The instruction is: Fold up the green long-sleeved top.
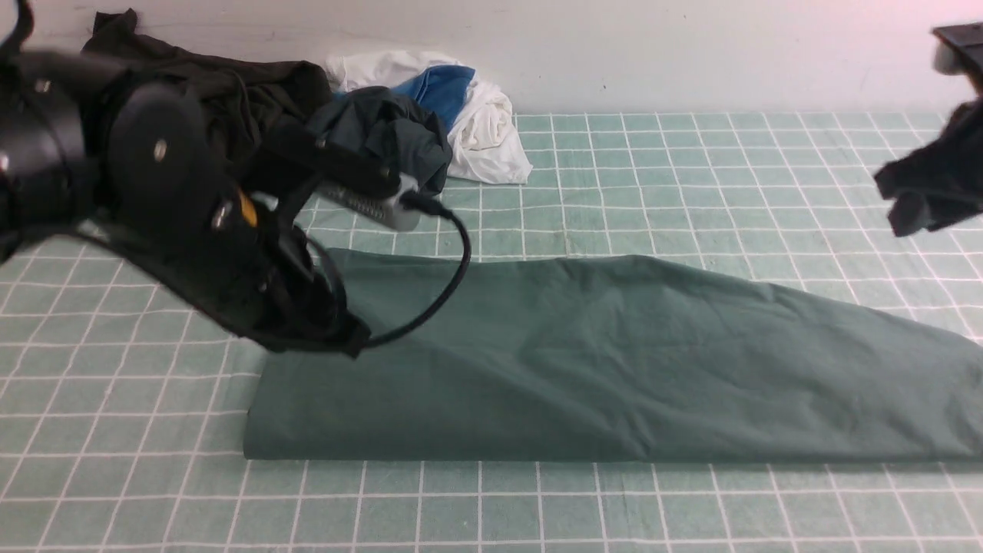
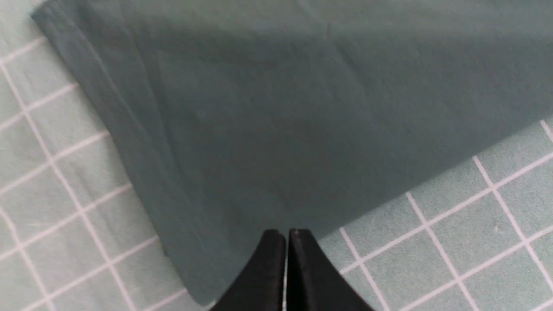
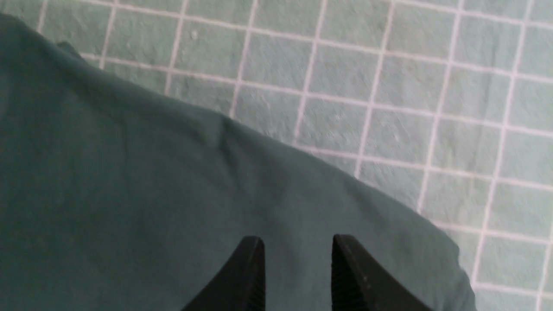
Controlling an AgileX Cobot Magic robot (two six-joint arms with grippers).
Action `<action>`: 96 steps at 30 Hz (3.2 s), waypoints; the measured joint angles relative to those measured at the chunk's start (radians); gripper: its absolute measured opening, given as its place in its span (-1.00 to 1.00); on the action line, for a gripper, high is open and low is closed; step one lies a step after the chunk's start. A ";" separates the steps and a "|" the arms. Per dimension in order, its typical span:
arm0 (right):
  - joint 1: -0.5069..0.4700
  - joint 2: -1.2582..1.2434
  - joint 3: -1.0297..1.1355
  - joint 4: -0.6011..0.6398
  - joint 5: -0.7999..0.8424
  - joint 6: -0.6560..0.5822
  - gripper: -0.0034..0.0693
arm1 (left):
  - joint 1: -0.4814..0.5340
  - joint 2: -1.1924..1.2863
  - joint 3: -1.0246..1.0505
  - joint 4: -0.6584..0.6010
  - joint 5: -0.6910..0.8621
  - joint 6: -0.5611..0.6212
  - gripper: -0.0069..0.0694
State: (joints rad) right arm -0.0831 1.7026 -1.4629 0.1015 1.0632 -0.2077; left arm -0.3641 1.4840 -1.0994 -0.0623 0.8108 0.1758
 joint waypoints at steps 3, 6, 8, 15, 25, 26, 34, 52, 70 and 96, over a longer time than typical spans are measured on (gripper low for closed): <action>-0.060 -0.126 0.169 0.000 -0.080 0.000 -0.32 | 0.000 -0.047 0.145 -0.057 -0.145 0.000 -0.83; -0.130 -0.202 0.335 0.000 -0.180 0.001 -0.32 | 0.000 -0.073 0.242 -0.131 -0.265 0.000 -0.83; -0.160 -0.200 0.379 0.000 -0.204 0.019 -0.32 | 0.000 -0.077 0.254 -0.159 -0.291 0.000 -0.83; -0.271 -0.095 0.419 -0.032 -0.237 0.075 0.04 | 0.000 -0.115 0.256 -0.187 -0.311 0.001 -0.83; -0.294 0.127 0.419 -0.026 -0.300 0.117 0.72 | 0.000 -0.133 0.256 -0.187 -0.308 0.048 -0.83; -0.293 0.137 0.419 -0.021 -0.301 0.117 0.70 | 0.000 -0.133 0.256 -0.187 -0.307 0.050 -0.83; -0.267 0.141 0.417 -0.018 -0.307 0.086 -0.10 | 0.000 -0.133 0.257 -0.187 -0.303 0.085 -0.83; 0.074 -0.302 0.181 -0.189 -0.176 0.180 -0.84 | 0.000 -0.580 0.259 -0.006 -0.049 0.012 -0.83; 0.871 0.184 0.005 -0.001 -0.697 0.178 -0.82 | 0.000 -0.878 0.259 0.069 0.292 -0.096 -0.83; 0.834 0.377 -0.038 -0.114 -0.450 0.276 0.55 | 0.000 -1.344 0.374 0.238 0.427 -0.322 -0.83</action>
State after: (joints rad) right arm 0.7510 2.0800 -1.5011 -0.0127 0.6128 0.0684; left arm -0.3641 0.1403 -0.7253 0.1754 1.2378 -0.1464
